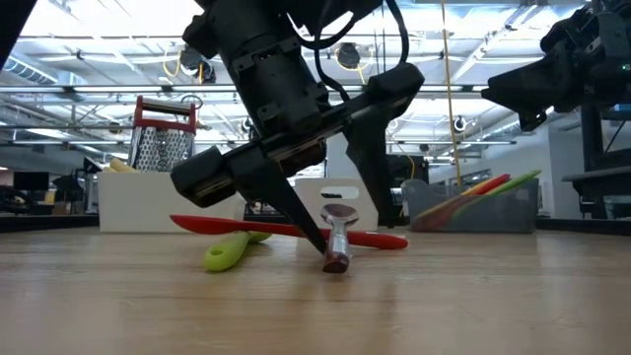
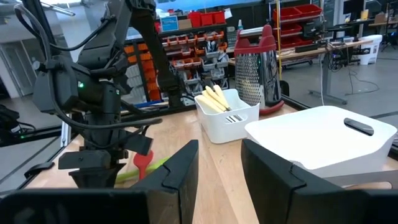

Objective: Pick & Place Kitchen Items
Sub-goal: Put the brown serving spoon into the right white bin

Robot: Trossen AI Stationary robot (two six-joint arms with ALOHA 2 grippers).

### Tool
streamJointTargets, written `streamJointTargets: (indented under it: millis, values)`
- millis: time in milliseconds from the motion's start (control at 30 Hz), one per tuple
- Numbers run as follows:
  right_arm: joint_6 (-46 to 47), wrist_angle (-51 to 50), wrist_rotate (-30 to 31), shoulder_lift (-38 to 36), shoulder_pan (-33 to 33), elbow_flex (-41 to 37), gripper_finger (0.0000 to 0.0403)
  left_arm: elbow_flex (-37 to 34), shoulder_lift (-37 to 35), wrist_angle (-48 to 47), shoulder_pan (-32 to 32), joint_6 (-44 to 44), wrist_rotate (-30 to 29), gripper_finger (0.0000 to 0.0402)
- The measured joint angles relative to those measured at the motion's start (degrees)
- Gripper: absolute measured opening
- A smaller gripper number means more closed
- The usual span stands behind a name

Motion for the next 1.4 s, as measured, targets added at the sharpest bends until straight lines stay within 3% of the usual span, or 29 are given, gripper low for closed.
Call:
streamJointTargets:
  millis: [567,933,1400]
  values:
    - [0.00,0.00,0.00,0.00,0.01,-0.02,0.0114,-0.15,0.07,-0.24,-0.83,1.43,-5.96,0.0021]
    - [0.00,0.00,0.00,0.00,0.01,-0.04,0.0114,-0.44,-2.41,1.26,-2.05,0.63,-8.38,0.0031]
    - [0.00,-0.02,-0.16,0.02,0.00,-0.04,0.0114,-0.39,-14.92,4.63,-0.25,4.59,-17.20,0.0026]
